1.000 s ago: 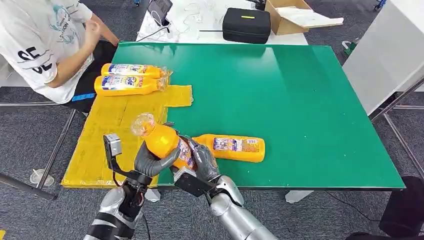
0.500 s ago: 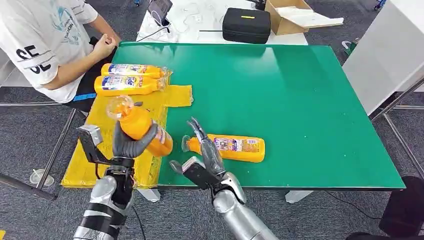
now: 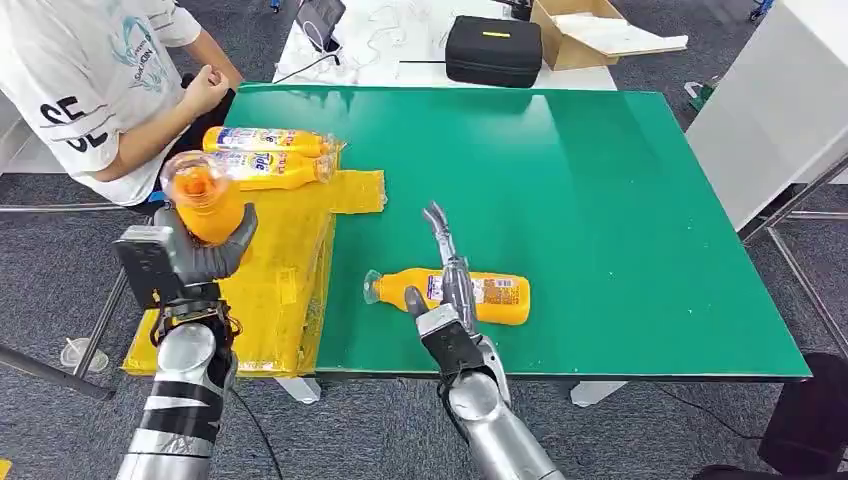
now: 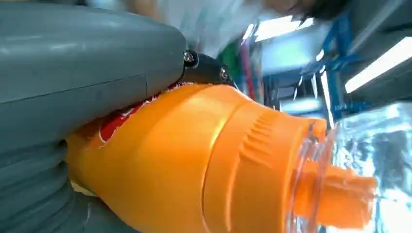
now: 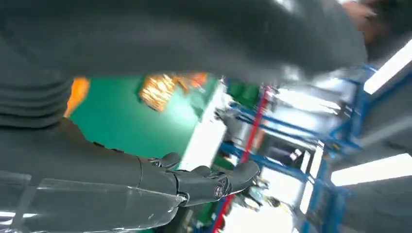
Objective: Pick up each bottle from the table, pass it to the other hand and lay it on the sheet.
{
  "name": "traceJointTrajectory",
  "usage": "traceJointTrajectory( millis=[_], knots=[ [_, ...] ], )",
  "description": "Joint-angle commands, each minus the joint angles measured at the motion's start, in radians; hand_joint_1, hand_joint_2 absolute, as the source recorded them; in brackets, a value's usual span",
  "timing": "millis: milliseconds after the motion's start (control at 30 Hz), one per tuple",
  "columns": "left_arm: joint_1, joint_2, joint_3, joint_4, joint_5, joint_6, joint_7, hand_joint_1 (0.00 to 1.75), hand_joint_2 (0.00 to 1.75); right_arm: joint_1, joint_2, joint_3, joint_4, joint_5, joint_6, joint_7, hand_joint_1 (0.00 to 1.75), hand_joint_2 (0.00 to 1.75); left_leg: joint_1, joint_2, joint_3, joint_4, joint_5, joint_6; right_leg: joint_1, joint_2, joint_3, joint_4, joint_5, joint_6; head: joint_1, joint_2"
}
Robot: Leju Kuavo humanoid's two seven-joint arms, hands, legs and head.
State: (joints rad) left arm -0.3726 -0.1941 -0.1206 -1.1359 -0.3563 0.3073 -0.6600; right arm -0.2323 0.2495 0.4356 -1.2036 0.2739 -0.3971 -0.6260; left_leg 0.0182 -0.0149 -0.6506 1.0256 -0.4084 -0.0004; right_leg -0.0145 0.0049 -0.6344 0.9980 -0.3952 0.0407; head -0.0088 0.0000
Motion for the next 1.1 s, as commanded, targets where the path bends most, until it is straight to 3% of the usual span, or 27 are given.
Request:
traceJointTrajectory(
  millis=[33,167,300,533,733,1100],
  knots=[
    [-0.203,0.091,-0.168,0.518,-0.368,0.216,0.006,1.75,1.75,-0.032,-0.036,0.049,-0.136,-0.03,0.007,-0.007,0.0,1.75,-0.001,-0.001,0.002,-0.001,0.0,0.001,0.0,-0.002,0.003,0.0,0.0,-0.001,0.0,0.0],
    [-0.251,0.117,-0.242,0.661,-0.526,0.267,0.048,1.75,1.75,-0.047,-0.04,0.084,-0.132,-0.041,0.028,-0.005,0.0,1.75,-0.001,0.0,0.005,-0.001,0.0,0.001,0.0,-0.001,0.005,-0.001,-0.001,-0.002,0.0,0.0],
    [-0.29,0.15,-0.306,0.75,-0.611,0.138,0.087,1.75,1.75,-0.054,-0.047,0.104,-0.098,-0.044,0.051,0.004,0.0,1.75,0.0,0.002,0.005,-0.001,-0.001,0.001,0.001,0.002,0.004,-0.001,0.0,-0.002,0.0,0.0],
    [-0.291,0.152,-0.305,0.752,-0.611,0.139,0.085,1.75,1.75,-0.055,-0.047,0.106,-0.092,-0.044,0.053,0.003,0.0,1.75,0.0,0.003,0.003,0.0,-0.001,0.001,0.001,0.001,0.003,0.0,0.0,-0.001,0.0,0.0],
    [-0.337,0.18,-0.33,0.815,-0.645,-0.048,0.13,1.75,1.75,-0.07,-0.04,0.12,-0.063,-0.048,0.085,0.002,0.0,1.75,0.001,0.003,0.001,0.0,0.0,0.0,0.001,0.002,0.001,0.0,0.001,-0.001,0.0,0.0],
    [-0.345,0.205,-0.294,0.842,-0.628,-0.191,0.18,1.75,1.75,-0.073,-0.029,0.138,-0.017,-0.052,0.125,0.008,0.0,1.75,0.001,0.005,0.005,0.0,-0.001,0.0,0.002,0.003,0.005,-0.001,0.0,-0.002,0.0,0.0]
  ],
)
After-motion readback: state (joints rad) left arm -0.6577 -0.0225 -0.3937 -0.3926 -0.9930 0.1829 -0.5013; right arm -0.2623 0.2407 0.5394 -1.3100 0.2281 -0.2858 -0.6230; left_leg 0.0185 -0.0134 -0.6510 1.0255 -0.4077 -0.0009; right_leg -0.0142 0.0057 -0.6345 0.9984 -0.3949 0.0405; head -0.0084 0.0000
